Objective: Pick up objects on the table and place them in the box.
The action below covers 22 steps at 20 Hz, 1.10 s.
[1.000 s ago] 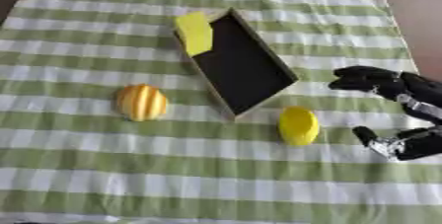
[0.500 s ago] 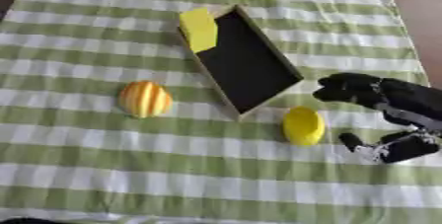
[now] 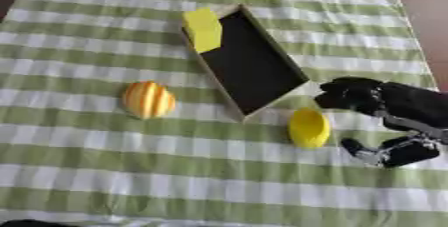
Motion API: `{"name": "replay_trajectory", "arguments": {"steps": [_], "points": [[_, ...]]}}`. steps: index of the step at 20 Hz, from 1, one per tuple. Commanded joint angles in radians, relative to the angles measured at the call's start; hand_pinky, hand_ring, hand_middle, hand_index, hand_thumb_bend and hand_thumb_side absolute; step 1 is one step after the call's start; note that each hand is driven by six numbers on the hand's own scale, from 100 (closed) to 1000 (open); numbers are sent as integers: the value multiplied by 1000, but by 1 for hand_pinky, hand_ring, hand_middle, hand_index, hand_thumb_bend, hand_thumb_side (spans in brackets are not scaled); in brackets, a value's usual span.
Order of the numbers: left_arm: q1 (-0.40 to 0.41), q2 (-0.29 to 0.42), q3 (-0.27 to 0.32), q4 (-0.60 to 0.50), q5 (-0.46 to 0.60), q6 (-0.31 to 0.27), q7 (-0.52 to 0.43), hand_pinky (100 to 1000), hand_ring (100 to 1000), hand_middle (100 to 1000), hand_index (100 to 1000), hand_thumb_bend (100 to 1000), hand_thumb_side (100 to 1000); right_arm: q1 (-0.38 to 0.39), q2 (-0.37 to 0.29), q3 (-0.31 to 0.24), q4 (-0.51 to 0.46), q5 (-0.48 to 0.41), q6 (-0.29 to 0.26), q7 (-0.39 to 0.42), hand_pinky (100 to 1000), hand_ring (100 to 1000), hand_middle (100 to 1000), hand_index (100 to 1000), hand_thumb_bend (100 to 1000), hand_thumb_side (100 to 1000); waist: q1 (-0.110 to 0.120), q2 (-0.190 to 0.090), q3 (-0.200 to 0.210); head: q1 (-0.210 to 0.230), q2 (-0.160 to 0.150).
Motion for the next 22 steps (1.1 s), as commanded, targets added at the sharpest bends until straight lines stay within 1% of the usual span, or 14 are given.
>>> {"name": "replay_trajectory", "arguments": {"steps": [1,4,10,19,20,22], "points": [[-14,19,1,-25,3,7,0,743,805,703,763,100,565,-8,-23,-8,-14,25,10,-29,1000,1000,898,1000,100,224,2,-11,5,-6,-16],[-18,16,1,-28,4,11,0,744,805,702,763,100,565,-14,-25,-4,-14,28,17,-41,1000,1000,898,1000,100,223,0,-7,10,-9,-20],[-24,13,3,-38,3,18,4,744,804,701,762,100,565,-18,-22,3,-14,54,17,-29,1000,1000,900,1000,100,237,-6,0,18,-12,-26],[-30,8,8,-50,1,29,13,741,799,695,767,100,565,-3,-7,16,-14,132,19,-1,1000,1000,891,1000,100,269,-13,6,24,-11,-26],[-31,7,9,-50,3,33,19,739,796,691,766,100,565,0,-6,17,-14,142,22,0,1000,1000,890,1000,100,286,-13,7,24,-11,-27],[-33,5,10,-54,4,39,29,738,796,691,766,100,565,5,-4,17,-14,164,31,0,1000,1000,885,1000,100,289,-14,8,25,-11,-28]]}}
